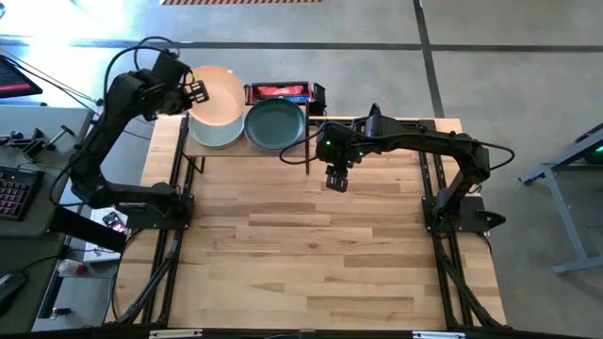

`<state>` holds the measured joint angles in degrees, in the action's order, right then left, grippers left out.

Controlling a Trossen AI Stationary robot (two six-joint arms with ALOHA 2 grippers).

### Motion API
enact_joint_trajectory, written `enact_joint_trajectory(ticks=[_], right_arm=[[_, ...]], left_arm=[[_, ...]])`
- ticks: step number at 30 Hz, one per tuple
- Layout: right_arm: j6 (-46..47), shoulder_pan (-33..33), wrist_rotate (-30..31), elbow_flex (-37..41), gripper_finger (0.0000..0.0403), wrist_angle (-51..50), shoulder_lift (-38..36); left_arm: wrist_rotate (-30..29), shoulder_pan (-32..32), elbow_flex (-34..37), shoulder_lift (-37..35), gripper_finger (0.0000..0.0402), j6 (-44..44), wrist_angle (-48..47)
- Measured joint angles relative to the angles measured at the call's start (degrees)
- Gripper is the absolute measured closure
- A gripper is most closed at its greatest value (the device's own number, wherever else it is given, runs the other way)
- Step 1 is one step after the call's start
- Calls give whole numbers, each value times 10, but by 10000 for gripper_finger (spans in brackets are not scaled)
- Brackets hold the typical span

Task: Place and stack plates onto a shelf
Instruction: Stack the light red plate on top of the light green plate on the shelf

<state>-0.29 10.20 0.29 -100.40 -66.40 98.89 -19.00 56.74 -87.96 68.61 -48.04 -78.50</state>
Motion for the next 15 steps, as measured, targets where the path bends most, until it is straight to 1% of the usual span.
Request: enact_joint_trajectory(ticks=[5,12,15], right_arm=[[0,0,0,0,251,-5,0],[0,0,0,0,251,-7,0],[3,0,0,0,251,-7,0]], left_arm=[[37,28,0,23,396,-12,-54],[78,53,0,36,396,-5,-79],[84,62,0,40,396,-3,-97]])
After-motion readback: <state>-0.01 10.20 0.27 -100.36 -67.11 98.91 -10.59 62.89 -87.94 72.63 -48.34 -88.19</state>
